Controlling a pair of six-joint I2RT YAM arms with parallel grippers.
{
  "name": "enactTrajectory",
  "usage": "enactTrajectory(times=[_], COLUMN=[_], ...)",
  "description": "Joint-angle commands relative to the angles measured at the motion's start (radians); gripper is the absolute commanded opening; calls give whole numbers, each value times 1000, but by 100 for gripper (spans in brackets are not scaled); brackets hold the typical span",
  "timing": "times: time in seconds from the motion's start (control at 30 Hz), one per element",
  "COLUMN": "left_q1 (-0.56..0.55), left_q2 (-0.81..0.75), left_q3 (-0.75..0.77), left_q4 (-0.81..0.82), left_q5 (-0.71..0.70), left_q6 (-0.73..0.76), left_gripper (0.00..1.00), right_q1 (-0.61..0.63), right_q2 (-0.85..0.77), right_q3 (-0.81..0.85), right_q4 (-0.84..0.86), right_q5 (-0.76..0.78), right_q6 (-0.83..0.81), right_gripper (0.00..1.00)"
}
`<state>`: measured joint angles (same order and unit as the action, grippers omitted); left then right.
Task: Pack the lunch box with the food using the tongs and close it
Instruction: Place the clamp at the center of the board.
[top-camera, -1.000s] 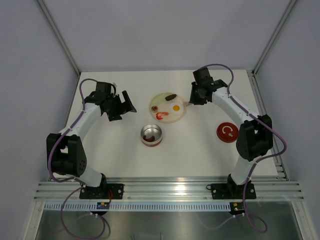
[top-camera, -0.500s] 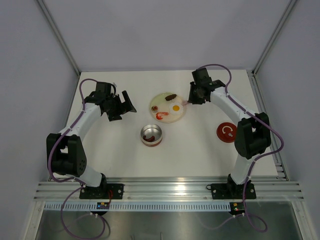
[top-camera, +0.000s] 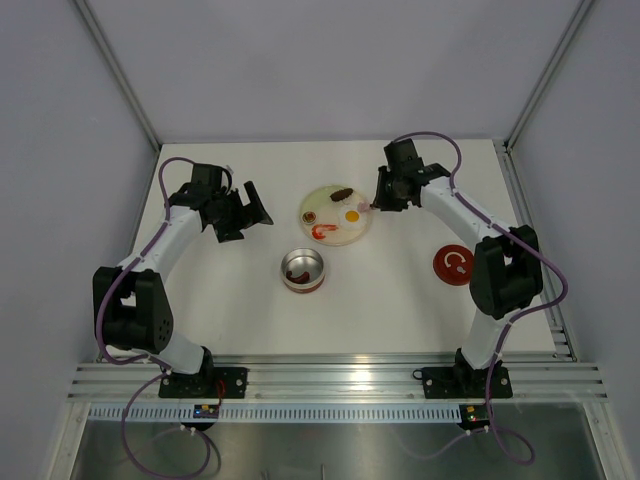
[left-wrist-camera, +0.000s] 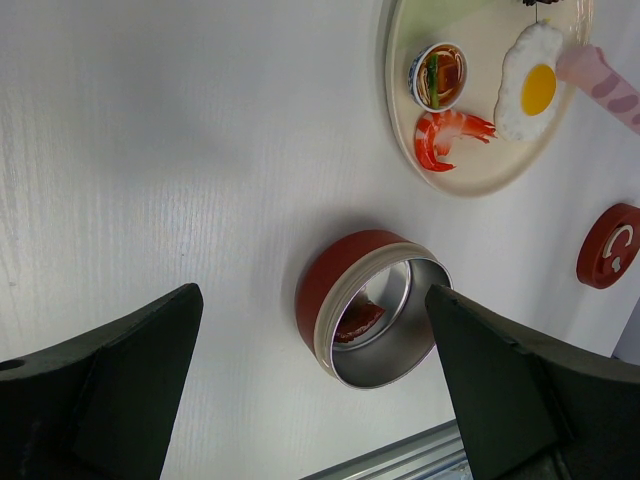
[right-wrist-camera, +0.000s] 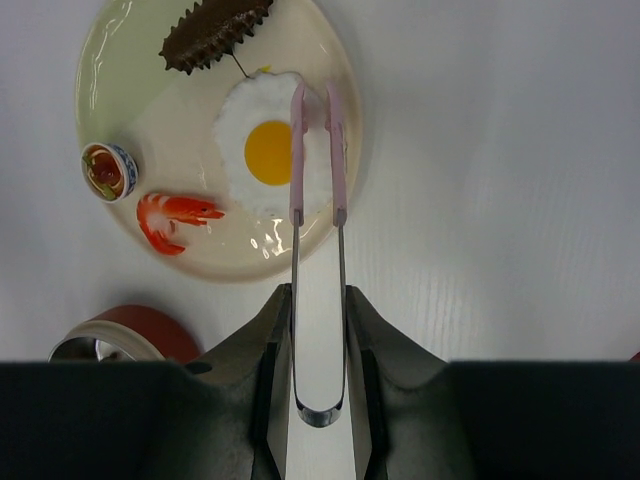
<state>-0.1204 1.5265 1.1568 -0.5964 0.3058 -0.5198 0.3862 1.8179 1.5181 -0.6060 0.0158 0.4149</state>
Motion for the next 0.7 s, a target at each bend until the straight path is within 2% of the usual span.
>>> enactTrajectory(times=[0.0, 0.67], left_q1=[5, 5], left_q2=[-25, -17], left_q3=[3, -20], left_q4=[27, 47], left_q5=[1, 18], left_q6=[9, 7], left_gripper=[99, 99], right_q1=[0, 29], right_q2=[-37, -195], right_q3=[-21, -203], right_q4=[25, 38], right_q5=[-11, -206], right_q6=[2, 85], right_gripper=[6, 6])
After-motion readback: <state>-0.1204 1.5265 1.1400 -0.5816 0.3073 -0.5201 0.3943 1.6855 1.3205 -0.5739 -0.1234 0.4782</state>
